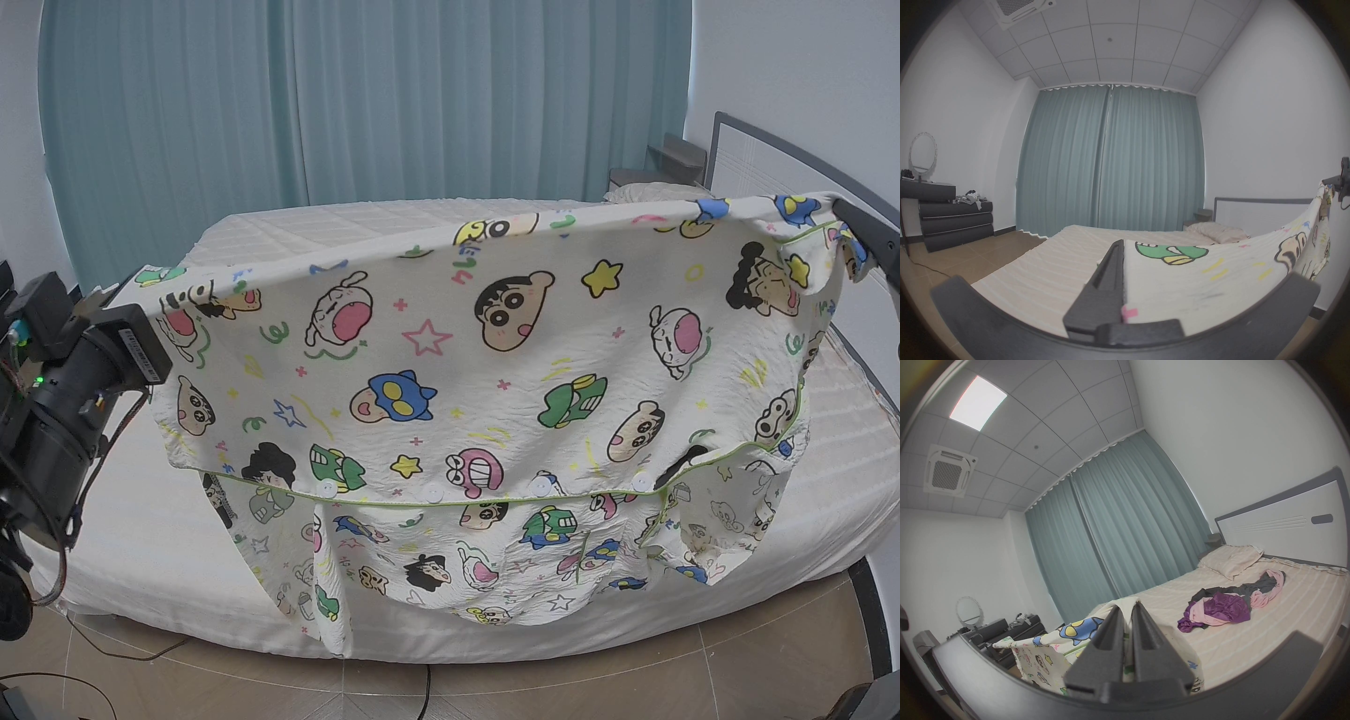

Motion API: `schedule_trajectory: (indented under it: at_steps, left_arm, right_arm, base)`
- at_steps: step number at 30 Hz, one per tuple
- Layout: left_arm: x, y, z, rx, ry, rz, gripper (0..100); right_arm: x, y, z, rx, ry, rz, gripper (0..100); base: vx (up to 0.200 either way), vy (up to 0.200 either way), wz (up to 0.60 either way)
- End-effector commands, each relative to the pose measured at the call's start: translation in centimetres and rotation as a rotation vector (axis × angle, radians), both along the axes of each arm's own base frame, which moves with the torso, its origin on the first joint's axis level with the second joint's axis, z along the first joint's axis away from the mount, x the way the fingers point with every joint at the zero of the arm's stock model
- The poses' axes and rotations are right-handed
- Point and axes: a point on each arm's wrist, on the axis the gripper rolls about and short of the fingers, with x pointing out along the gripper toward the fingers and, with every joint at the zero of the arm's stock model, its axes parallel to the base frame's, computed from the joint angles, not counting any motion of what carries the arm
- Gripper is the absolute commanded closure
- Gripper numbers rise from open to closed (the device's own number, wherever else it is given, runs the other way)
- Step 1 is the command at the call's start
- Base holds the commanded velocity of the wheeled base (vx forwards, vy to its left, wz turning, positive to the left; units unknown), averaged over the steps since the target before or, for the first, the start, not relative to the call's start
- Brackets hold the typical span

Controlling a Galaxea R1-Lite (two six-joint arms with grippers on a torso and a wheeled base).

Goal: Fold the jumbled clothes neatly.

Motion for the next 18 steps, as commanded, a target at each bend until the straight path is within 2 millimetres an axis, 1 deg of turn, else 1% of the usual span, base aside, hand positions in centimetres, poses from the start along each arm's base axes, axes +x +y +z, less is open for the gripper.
schedule_trajectory:
  at_steps: [1, 2, 3, 4, 8, 12, 13, 14, 16, 18]
  left_arm:
    - [3.9, -0.4, -1.7, 0.039, 0.086, 0.059, 100]
    - [4.6, -0.5, -2.0, 0.041, 0.097, 0.065, 100]
    - [4.7, -0.5, -2.0, 0.040, 0.097, 0.066, 100]
    - [5.8, -0.6, -2.4, 0.033, 0.112, 0.077, 100]
    - [8.1, -1.2, -3.0, 0.006, 0.131, 0.080, 100]
    - [10.4, -1.9, -4.1, 0.014, 0.162, 0.086, 100]
    - [10.5, -1.9, -4.2, 0.016, 0.165, 0.086, 100]
    - [11.6, -2.3, -4.7, 0.018, 0.174, 0.090, 100]
    - [12.6, -2.3, -5.2, 0.021, 0.183, 0.099, 100]
    - [14.0, -2.5, -5.9, 0.025, 0.196, 0.112, 100]
  right_arm:
    - [4.3, 0.5, -2.0, -0.049, 0.105, -0.067, 100]
    - [5.0, 0.6, -2.2, -0.050, 0.116, -0.076, 100]
    - [5.1, 0.6, -2.3, -0.050, 0.117, -0.077, 100]
    - [6.4, 0.7, -2.9, -0.051, 0.133, -0.092, 100]
    - [9.2, 1.0, -4.2, -0.055, 0.137, -0.125, 100]
    - [11.4, 1.2, -5.8, -0.061, 0.159, -0.148, 100]
    - [11.5, 1.2, -5.8, -0.061, 0.159, -0.148, 100]
    - [12.5, 1.1, -6.6, -0.067, 0.178, -0.163, 100]
    - [13.2, 1.0, -7.2, -0.071, 0.190, -0.173, 100]
    - [14.4, 0.9, -8.0, -0.073, 0.213, -0.185, 100]
  base:
    - [0.200, 0.000, 0.00]
    - [0.200, 0.000, 0.00]
    - [0.200, 0.000, 0.00]
    - [0.200, 0.000, 0.00]
    - [0.200, 0.000, 0.00]
    - [0.200, 0.000, 0.00]
    - [0.200, 0.000, 0.00]
    - [0.200, 0.000, 0.00]
    - [0.200, 0.000, 0.00]
    - [0.200, 0.000, 0.00]
